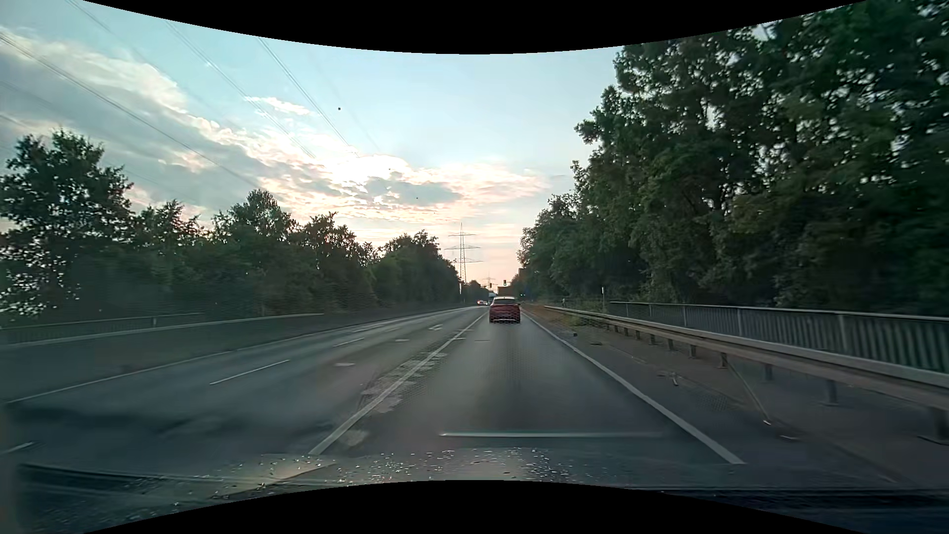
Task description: Follow the waypoints while adhering to traffic rules and regulations
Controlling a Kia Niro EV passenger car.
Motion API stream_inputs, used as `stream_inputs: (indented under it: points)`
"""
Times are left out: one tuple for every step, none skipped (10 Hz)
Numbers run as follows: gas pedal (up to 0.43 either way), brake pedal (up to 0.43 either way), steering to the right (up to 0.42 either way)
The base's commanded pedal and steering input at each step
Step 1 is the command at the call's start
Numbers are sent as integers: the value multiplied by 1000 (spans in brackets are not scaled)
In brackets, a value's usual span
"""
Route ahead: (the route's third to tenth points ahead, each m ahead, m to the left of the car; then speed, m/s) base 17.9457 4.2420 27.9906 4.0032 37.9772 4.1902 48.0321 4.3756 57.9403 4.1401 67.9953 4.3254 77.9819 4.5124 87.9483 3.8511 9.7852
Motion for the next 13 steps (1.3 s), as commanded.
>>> stream_inputs:
  points:
    - [0,0,-2]
    - [0,0,-2]
    - [0,0,-1]
    - [0,0,0]
    - [0,0,0]
    - [0,0,0]
    - [0,0,0]
    - [0,0,0]
    - [0,0,0]
    - [0,0,0]
    - [0,0,0]
    - [0,0,0]
    - [0,0,0]
